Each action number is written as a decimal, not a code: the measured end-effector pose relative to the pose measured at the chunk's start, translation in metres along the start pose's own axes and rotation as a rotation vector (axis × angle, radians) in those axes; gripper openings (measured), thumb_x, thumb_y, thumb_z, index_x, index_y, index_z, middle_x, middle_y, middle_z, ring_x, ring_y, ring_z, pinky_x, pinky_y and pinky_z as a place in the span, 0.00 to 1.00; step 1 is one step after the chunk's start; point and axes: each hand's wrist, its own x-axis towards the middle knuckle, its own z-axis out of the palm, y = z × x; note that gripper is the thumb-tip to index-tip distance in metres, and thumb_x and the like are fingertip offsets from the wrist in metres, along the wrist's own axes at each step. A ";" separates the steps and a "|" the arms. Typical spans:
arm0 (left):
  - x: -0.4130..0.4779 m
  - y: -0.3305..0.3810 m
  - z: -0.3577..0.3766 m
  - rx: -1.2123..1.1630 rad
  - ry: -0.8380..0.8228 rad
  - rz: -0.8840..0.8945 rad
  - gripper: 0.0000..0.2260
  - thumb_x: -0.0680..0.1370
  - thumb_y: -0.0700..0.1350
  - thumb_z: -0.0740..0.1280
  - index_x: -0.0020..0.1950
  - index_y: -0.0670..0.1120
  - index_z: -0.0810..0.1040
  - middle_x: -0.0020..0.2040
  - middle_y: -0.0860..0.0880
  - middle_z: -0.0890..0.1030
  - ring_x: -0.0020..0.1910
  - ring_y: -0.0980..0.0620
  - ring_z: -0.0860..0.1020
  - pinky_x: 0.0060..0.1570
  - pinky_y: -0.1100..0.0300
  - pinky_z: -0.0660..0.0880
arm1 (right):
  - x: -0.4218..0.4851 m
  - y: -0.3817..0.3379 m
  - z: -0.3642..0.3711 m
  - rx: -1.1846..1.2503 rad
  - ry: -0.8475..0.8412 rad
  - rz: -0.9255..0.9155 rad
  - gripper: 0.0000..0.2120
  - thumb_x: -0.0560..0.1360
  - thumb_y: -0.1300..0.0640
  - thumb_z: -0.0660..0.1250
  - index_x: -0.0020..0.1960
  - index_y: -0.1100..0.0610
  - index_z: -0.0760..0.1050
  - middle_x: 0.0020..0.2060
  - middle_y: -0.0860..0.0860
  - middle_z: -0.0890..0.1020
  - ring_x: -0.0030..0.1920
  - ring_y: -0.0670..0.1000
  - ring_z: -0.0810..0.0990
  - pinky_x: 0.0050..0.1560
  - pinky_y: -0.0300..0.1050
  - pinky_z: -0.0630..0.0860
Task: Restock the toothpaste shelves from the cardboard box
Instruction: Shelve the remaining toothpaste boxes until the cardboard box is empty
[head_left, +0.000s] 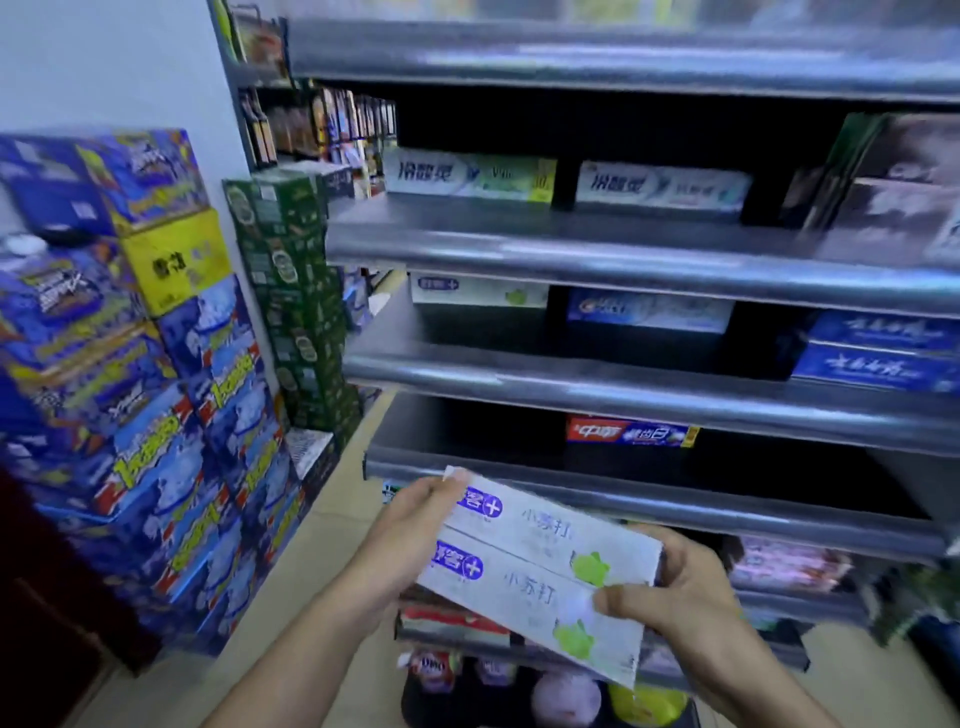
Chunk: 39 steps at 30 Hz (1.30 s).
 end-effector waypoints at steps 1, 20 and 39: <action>0.001 0.006 0.005 0.015 0.050 0.012 0.28 0.68 0.75 0.65 0.53 0.55 0.83 0.51 0.51 0.87 0.51 0.48 0.86 0.53 0.45 0.82 | 0.000 -0.009 0.001 -0.016 -0.025 -0.011 0.25 0.52 0.69 0.81 0.49 0.65 0.83 0.43 0.65 0.86 0.41 0.62 0.86 0.36 0.51 0.82; 0.017 0.110 -0.032 0.192 0.291 0.386 0.05 0.77 0.49 0.75 0.48 0.48 0.87 0.47 0.49 0.87 0.49 0.52 0.85 0.53 0.52 0.78 | 0.069 -0.110 0.012 0.013 0.105 -0.430 0.22 0.69 0.63 0.79 0.57 0.53 0.74 0.49 0.51 0.88 0.49 0.52 0.87 0.46 0.44 0.83; 0.134 0.131 -0.116 0.391 0.393 0.364 0.11 0.74 0.53 0.77 0.50 0.49 0.81 0.44 0.58 0.82 0.44 0.58 0.80 0.42 0.61 0.73 | 0.165 -0.108 0.105 -0.754 0.651 -0.487 0.16 0.74 0.44 0.72 0.59 0.47 0.76 0.43 0.45 0.78 0.52 0.54 0.72 0.57 0.54 0.67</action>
